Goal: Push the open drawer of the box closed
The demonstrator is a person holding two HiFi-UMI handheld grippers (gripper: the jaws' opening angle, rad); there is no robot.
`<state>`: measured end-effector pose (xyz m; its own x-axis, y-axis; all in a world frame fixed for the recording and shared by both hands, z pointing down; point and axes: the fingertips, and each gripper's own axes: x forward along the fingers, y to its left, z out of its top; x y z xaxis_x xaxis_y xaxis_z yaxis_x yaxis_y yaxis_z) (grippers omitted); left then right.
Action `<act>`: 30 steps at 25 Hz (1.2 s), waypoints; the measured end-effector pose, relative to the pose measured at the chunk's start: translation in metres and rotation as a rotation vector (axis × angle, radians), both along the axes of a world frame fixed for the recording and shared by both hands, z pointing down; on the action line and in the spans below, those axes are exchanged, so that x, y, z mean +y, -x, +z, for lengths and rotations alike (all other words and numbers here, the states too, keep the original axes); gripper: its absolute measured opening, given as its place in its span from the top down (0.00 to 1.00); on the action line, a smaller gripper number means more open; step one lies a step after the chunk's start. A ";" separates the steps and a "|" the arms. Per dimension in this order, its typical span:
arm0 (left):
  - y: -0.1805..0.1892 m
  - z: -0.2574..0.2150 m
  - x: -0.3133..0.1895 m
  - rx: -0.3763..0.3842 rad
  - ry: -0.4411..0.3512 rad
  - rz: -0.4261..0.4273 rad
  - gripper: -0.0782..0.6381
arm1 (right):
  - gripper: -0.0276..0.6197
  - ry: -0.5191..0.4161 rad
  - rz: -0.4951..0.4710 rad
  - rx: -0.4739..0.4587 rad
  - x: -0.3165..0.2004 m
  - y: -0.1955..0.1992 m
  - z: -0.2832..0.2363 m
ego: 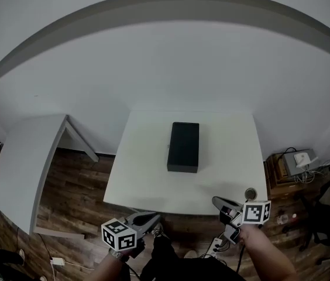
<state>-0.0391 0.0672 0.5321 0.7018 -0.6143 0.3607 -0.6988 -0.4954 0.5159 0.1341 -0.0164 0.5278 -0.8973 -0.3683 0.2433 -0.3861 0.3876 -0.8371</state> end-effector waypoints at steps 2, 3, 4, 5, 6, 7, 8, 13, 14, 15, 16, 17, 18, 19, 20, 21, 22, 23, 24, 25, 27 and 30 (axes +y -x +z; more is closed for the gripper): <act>-0.005 -0.001 0.024 0.036 0.036 -0.007 0.89 | 0.96 0.013 -0.018 -0.060 0.024 0.005 -0.007; -0.008 -0.003 0.035 0.057 0.052 -0.009 0.89 | 0.96 0.017 -0.027 -0.077 0.037 0.006 -0.010; -0.013 -0.006 0.043 0.085 0.064 -0.012 0.89 | 0.96 0.022 -0.034 -0.092 0.048 0.005 -0.013; -0.018 -0.009 0.050 0.117 0.071 -0.018 0.89 | 0.96 0.028 -0.038 -0.107 0.058 0.003 -0.018; -0.023 -0.014 0.056 0.151 0.075 -0.025 0.89 | 0.96 0.034 -0.039 -0.124 0.067 0.003 -0.022; -0.026 -0.020 0.061 0.183 0.076 -0.033 0.89 | 0.96 0.038 -0.040 -0.145 0.076 0.003 -0.027; -0.029 -0.025 0.066 0.211 0.075 -0.040 0.89 | 0.96 0.037 -0.044 -0.170 0.084 0.004 -0.033; -0.040 -0.034 0.087 0.318 0.082 -0.078 0.89 | 0.95 0.030 -0.043 -0.218 0.116 0.009 -0.040; -0.043 -0.034 0.091 0.335 0.091 -0.083 0.89 | 0.95 0.025 -0.045 -0.226 0.121 0.010 -0.041; -0.046 -0.034 0.094 0.347 0.101 -0.087 0.89 | 0.95 0.020 -0.050 -0.232 0.125 0.010 -0.043; -0.048 -0.034 0.097 0.355 0.110 -0.091 0.89 | 0.95 0.015 -0.055 -0.235 0.129 0.011 -0.045; -0.050 -0.034 0.098 0.363 0.115 -0.093 0.89 | 0.95 0.010 -0.059 -0.237 0.131 0.011 -0.047; -0.052 -0.034 0.099 0.370 0.115 -0.093 0.89 | 0.95 0.004 -0.059 -0.236 0.133 0.011 -0.049; -0.053 -0.034 0.099 0.373 0.115 -0.091 0.89 | 0.95 -0.002 -0.055 -0.230 0.134 0.009 -0.050; -0.055 -0.034 0.098 0.374 0.113 -0.089 0.89 | 0.95 -0.009 -0.049 -0.220 0.135 0.007 -0.050; -0.055 -0.034 0.098 0.374 0.110 -0.089 0.89 | 0.95 -0.015 -0.045 -0.208 0.136 0.005 -0.049; -0.055 -0.035 0.097 0.374 0.108 -0.093 0.89 | 0.95 -0.020 -0.044 -0.199 0.138 0.004 -0.048; -0.054 -0.035 0.097 0.376 0.107 -0.099 0.89 | 0.95 -0.021 -0.045 -0.192 0.142 0.003 -0.046; -0.053 -0.035 0.097 0.378 0.107 -0.105 0.89 | 0.95 -0.019 -0.049 -0.187 0.146 0.003 -0.045; -0.053 -0.035 0.096 0.382 0.107 -0.110 0.89 | 0.95 -0.016 -0.054 -0.185 0.151 0.003 -0.044; -0.055 -0.034 0.091 0.382 0.102 -0.112 0.89 | 0.95 -0.005 -0.062 -0.187 0.157 0.001 -0.042; -0.056 -0.033 0.085 0.383 0.089 -0.107 0.89 | 0.95 0.006 -0.046 -0.195 0.161 -0.005 -0.040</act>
<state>0.0172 0.1525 0.4987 0.7297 -0.6692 0.1407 -0.4926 -0.3717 0.7868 0.1396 0.1442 0.4876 -0.9437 -0.3245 0.0651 -0.1981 0.3961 -0.8966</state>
